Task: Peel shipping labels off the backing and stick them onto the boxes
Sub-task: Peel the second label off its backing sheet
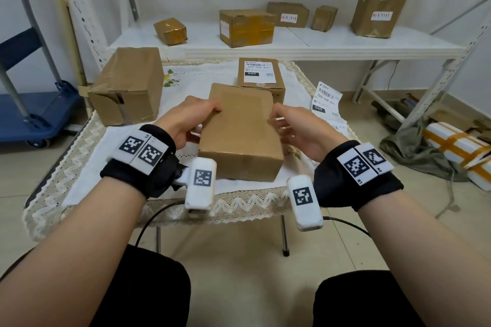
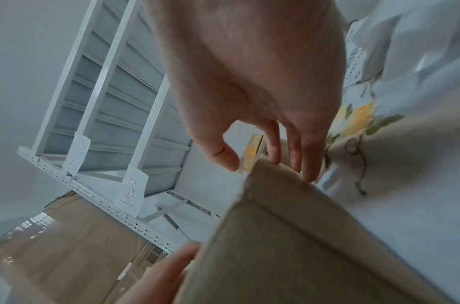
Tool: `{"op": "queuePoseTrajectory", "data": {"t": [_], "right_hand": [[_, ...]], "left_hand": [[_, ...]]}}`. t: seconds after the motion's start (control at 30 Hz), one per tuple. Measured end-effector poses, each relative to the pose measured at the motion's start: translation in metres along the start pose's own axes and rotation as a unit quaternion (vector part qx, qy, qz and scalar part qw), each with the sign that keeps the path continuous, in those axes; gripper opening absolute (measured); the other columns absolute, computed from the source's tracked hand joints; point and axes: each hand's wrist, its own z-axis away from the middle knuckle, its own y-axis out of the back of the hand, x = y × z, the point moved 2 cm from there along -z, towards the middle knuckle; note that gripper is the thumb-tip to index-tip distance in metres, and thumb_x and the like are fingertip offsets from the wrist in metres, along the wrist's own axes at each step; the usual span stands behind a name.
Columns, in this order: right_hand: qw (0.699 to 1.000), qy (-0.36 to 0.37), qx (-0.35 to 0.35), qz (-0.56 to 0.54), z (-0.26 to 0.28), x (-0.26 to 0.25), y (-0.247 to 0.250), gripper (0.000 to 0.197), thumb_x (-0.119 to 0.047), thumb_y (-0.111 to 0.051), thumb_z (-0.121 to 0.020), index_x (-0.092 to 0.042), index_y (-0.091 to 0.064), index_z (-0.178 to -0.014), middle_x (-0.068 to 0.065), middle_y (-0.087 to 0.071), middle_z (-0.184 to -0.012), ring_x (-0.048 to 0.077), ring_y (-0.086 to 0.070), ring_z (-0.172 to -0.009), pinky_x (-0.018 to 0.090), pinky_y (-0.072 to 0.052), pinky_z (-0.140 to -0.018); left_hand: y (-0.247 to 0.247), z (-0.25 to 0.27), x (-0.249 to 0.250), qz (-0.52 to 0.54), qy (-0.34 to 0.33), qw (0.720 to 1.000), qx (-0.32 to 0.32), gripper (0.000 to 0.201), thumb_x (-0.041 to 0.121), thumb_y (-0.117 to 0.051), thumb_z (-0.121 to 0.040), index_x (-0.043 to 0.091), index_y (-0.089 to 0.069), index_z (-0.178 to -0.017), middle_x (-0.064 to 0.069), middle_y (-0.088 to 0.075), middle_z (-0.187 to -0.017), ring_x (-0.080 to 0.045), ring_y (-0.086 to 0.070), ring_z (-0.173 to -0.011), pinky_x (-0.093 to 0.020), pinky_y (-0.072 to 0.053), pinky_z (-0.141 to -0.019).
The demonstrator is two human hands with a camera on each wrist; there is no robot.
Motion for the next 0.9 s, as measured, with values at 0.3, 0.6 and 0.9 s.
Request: {"op": "queuePoseTrajectory", "data": {"t": [0.3, 0.6, 0.9], "right_hand": [[0.993, 0.029, 0.098, -0.062, -0.005, -0.013, 0.028, 0.035, -0.022, -0.060, -0.098, -0.005, -0.062, -0.128, 0.006, -0.060, -0.111, 0.020, -0.066, -0.096, 0.038, -0.052, -0.104], [0.970, -0.031, 0.231, -0.070, -0.005, -0.007, 0.068, 0.054, -0.025, -0.064, -0.087, -0.011, -0.051, -0.138, 0.005, -0.049, -0.134, 0.027, -0.046, -0.115, 0.039, -0.041, -0.094], [0.964, -0.063, 0.243, -0.084, -0.004, 0.011, 0.087, 0.056, -0.010, -0.057, -0.094, -0.012, -0.044, -0.148, 0.007, -0.057, -0.127, 0.017, -0.051, -0.083, 0.032, -0.040, -0.063]], "left_hand": [[0.017, -0.008, 0.009, -0.012, -0.012, 0.999, 0.045, 0.054, 0.035, -0.065, -0.096, 0.019, -0.049, -0.145, -0.004, -0.050, -0.143, -0.026, -0.049, -0.129, -0.036, -0.040, -0.100], [0.008, 0.000, 0.028, 0.024, -0.066, 0.995, 0.074, 0.040, 0.039, -0.063, -0.094, 0.020, -0.063, -0.130, 0.001, -0.059, -0.137, -0.020, -0.049, -0.131, -0.040, -0.036, -0.115], [-0.019, 0.006, 0.040, 0.056, -0.102, 0.993, 0.030, 0.024, 0.034, -0.066, -0.094, 0.023, -0.070, -0.115, 0.003, -0.066, -0.120, -0.014, -0.055, -0.122, -0.036, -0.042, -0.110]]}}
